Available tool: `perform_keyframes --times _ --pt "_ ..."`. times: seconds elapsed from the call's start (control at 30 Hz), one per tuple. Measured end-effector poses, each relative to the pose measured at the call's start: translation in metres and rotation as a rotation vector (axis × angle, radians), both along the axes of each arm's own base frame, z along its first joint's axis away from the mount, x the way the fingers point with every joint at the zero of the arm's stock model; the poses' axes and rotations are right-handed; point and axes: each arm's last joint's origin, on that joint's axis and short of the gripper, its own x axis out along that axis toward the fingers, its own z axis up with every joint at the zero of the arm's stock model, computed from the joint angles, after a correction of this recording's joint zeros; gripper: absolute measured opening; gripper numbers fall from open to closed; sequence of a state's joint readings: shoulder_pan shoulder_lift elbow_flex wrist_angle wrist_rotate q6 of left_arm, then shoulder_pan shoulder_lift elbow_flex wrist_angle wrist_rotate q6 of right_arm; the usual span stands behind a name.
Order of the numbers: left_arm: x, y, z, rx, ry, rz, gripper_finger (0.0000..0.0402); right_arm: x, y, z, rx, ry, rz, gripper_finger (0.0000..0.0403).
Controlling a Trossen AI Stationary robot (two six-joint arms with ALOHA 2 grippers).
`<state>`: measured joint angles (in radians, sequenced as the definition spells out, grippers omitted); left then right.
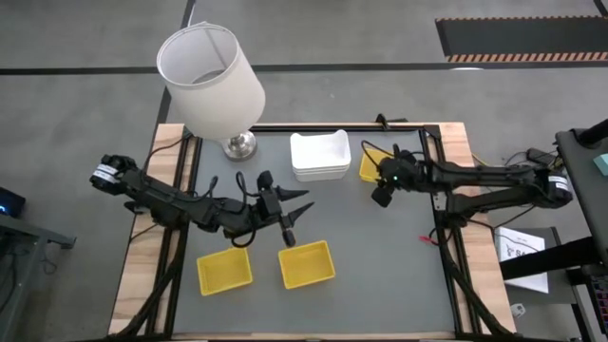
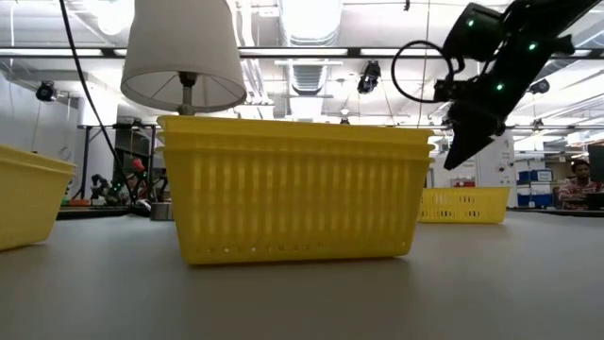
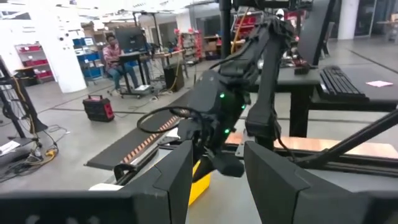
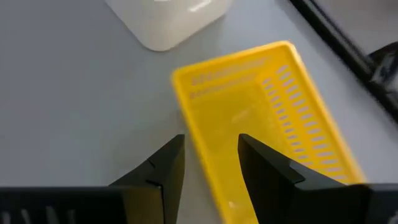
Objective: Stack baskets by color
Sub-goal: Stack the yellow basket on the stacked yellow baskets
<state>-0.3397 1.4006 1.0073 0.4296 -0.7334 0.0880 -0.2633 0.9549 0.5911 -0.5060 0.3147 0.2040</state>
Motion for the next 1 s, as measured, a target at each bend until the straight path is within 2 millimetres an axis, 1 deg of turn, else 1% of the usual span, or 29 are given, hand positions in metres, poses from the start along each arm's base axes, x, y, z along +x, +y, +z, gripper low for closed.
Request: perform_keyframes --times 0.07,0.17,0.5,0.67,0.77,0.87,0.9,1.0 --pt "0.000 0.000 0.001 -0.003 -0.007 -0.001 0.0129 -0.001 -0.006 -0.001 -0.023 0.026 0.008 0.0142" --pt "0.000 -0.001 0.001 -0.004 -0.006 -0.003 0.0129 -0.002 -0.012 -0.001 -0.021 0.013 -0.027 0.0144" --pt "0.007 -0.001 -0.009 0.033 0.034 0.006 0.0129 0.000 -0.013 0.004 0.061 -0.092 -0.172 0.0146" --pt "0.008 -0.001 -0.009 0.055 0.044 0.007 0.0129 0.005 -0.014 0.006 0.054 -0.139 -0.159 0.0146" --pt "0.008 -0.001 -0.010 0.055 0.045 0.006 0.0129 0.008 -0.013 -0.002 0.128 -0.105 -0.101 0.0146" --pt "0.007 -0.002 -0.009 0.054 0.042 0.002 0.0129 0.011 -0.009 -0.017 0.251 -0.035 0.031 0.0146" --pt "0.007 -0.003 -0.009 0.054 0.043 -0.001 0.0129 0.013 -0.009 -0.021 0.273 -0.021 0.049 0.0146" --pt "0.007 -0.004 -0.010 0.056 0.048 -0.005 0.0129 0.017 -0.011 -0.028 0.304 0.001 0.008 0.0146"
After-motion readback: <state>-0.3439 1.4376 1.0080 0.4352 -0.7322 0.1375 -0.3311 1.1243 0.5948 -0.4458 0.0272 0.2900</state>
